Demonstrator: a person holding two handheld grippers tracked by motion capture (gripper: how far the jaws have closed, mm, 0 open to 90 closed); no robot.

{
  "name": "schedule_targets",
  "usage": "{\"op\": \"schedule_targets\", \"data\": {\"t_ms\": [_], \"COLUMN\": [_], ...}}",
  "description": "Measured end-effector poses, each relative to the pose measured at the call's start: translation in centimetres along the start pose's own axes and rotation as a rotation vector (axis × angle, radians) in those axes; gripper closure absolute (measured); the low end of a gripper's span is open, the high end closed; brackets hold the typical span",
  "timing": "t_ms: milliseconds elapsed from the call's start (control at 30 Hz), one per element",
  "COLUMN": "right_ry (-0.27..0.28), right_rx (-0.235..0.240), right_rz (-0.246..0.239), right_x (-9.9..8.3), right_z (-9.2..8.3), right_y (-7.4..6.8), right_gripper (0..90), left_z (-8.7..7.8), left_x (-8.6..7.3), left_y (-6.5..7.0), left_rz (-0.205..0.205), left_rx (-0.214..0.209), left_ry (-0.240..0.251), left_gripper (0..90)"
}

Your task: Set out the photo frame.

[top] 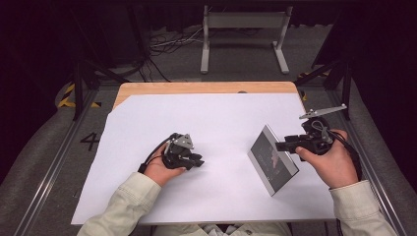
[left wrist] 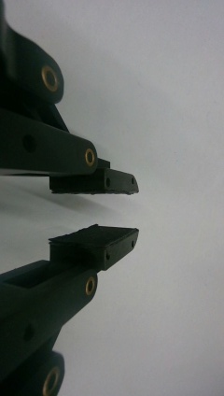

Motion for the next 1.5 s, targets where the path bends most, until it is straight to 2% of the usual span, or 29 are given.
{"op": "schedule_targets", "data": {"t_ms": [533, 833, 1033, 1167, 1333, 1433, 1500], "right_ry": [-0.067, -0.089, -0.092, -0.099, -0.092, -0.090, -0.091], "right_rx": [0.014, 0.018, 0.033, 0.017, -0.003, -0.031, -0.003], "right_rz": [-0.024, -0.034, -0.035, -0.043, -0.043, -0.037, -0.038], "right_x": [-0.8, -1.1, -1.2, -1.2, -1.2, -1.3, -1.3], "right_z": [1.9, 2.8, 3.0, 2.8, 2.6, 2.4, 2.3], "right_y": [-0.2, -0.3, -0.4, -0.5, -0.5, -0.3, -0.3], "right_gripper": [49.0, 53.6, 62.4, 72.5, 76.2, 82.0, 83.9], "left_z": [0.0, 0.1, 0.1, 0.1, 0.3, 0.3, 0.3], "left_x": [-0.1, -0.1, -0.1, -0.1, -0.2, -0.2, -0.2], "left_y": [-0.1, -0.1, -0.1, -0.1, 0.0, -0.1, -0.1], "left_rz": [-0.006, -0.006, -0.005, -0.005, -0.006, -0.003, -0.004], "left_rx": [-0.006, -0.006, -0.005, -0.006, -0.008, -0.009, -0.009], "left_ry": [-0.004, -0.006, -0.007, -0.008, -0.013, -0.012, -0.012], "left_gripper": [72.3, 72.3, 72.3, 72.3, 72.3, 72.3, 72.3]}}
Point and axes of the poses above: each handheld gripper's, and its own axes: z roughly forward along the jaws, x roughly out of its top, y roughly to its right, the point moved 9 cm from there along z, roughly forward along the jaws, and after that the axes turned 15 degrees about -y, right-handed, at the moved point
